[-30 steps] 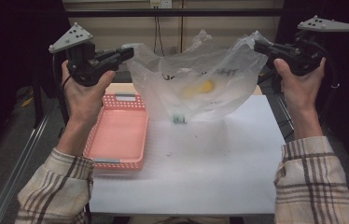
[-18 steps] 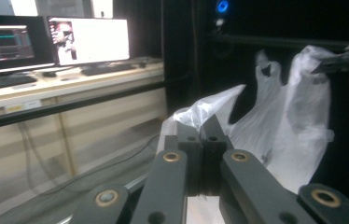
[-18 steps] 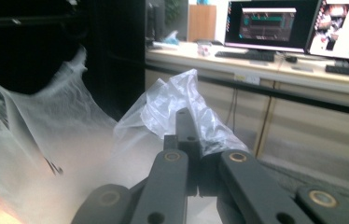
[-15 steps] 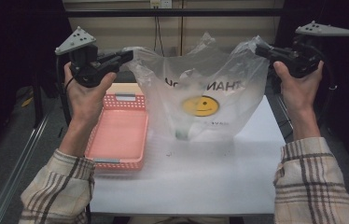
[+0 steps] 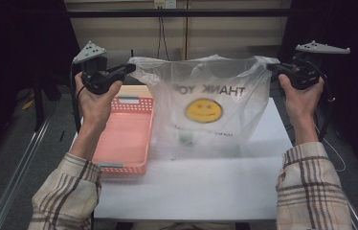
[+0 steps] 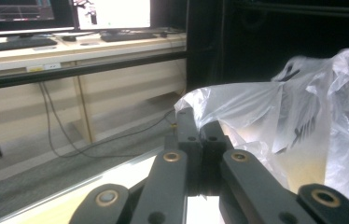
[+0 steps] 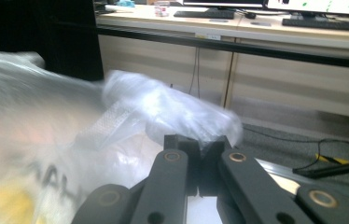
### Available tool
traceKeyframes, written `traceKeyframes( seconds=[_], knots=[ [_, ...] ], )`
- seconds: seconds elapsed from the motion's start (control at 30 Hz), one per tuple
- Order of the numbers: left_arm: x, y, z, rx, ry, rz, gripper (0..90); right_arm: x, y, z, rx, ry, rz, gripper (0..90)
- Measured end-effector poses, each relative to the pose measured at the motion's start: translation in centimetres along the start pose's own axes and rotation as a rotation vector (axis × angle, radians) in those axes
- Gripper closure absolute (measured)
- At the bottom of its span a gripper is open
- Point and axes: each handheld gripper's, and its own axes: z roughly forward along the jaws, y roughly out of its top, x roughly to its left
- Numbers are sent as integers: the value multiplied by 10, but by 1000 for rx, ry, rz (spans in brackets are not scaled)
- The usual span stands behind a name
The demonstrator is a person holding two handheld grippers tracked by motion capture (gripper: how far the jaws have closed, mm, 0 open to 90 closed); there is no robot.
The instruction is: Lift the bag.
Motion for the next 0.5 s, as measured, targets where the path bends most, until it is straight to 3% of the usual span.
traceKeyframes(
  seconds=[0.23,0.33,0.5],
  knots=[
    [14,-24,16,70,28,-39,900,-3,-27,18,58,16,18,900],
    [13,-34,22,100,36,-24,900,0,-37,29,82,19,21,900],
    [14,-47,35,137,32,-35,900,2,-49,44,115,17,32,900]
  ],
)
